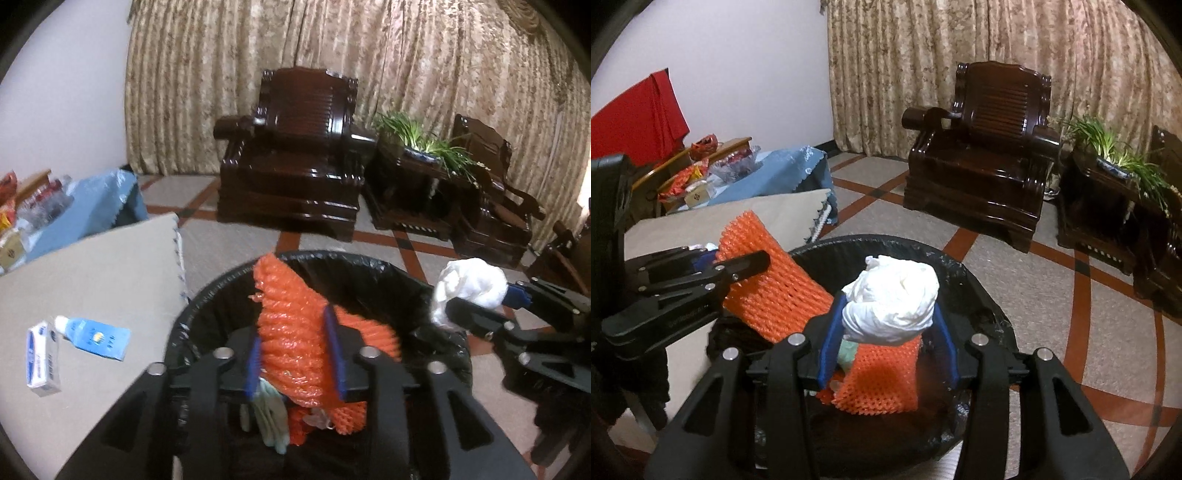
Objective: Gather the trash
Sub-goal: 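Carry the foam net and tissue over the bin and open both tools, then move both tools back over the table toward the white box and blue tube, then grasp the white alcohol pads box with the left tool and lift it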
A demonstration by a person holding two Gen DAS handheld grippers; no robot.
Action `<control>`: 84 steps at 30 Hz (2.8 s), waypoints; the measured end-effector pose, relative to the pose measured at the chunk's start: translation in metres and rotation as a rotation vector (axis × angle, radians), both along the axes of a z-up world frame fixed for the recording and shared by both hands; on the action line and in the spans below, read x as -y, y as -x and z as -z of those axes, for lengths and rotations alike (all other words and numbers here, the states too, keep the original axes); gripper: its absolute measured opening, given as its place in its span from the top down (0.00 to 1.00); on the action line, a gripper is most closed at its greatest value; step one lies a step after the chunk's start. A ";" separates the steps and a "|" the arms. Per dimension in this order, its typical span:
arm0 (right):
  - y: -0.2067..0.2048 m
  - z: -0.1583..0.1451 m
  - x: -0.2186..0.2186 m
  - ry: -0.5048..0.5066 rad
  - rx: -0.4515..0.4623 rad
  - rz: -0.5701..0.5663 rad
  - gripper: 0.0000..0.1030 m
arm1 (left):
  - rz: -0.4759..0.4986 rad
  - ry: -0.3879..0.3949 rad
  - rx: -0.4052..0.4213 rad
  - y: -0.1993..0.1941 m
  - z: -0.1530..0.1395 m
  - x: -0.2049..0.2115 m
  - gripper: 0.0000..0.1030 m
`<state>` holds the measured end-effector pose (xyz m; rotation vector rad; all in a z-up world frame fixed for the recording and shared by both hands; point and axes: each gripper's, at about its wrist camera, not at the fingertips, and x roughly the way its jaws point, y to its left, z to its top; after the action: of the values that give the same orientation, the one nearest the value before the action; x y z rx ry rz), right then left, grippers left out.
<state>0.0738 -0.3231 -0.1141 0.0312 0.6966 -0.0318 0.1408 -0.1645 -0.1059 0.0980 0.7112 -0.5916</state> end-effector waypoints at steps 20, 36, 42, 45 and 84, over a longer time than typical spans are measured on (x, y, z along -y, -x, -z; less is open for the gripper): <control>0.004 -0.008 -0.019 -0.020 0.032 -0.013 0.05 | -0.181 -0.001 0.073 0.020 -0.019 -0.081 0.09; -0.043 -0.015 -0.122 -0.053 0.031 -0.230 0.05 | -0.513 -0.052 0.100 0.024 -0.013 -0.224 0.08; -0.070 -0.011 -0.163 -0.066 0.029 -0.295 0.05 | -0.595 -0.073 0.082 0.013 0.000 -0.267 0.08; -0.086 -0.009 -0.181 -0.071 0.033 -0.317 0.05 | -0.617 -0.078 0.072 0.003 0.007 -0.280 0.08; -0.217 0.065 -0.263 -0.047 -0.095 -0.314 0.05 | -0.570 -0.053 -0.186 -0.126 0.111 -0.296 0.47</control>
<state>0.2910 -0.0599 -0.1792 -0.0351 0.7908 0.2863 0.2673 0.1318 -0.2171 -0.1114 0.8901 -0.0348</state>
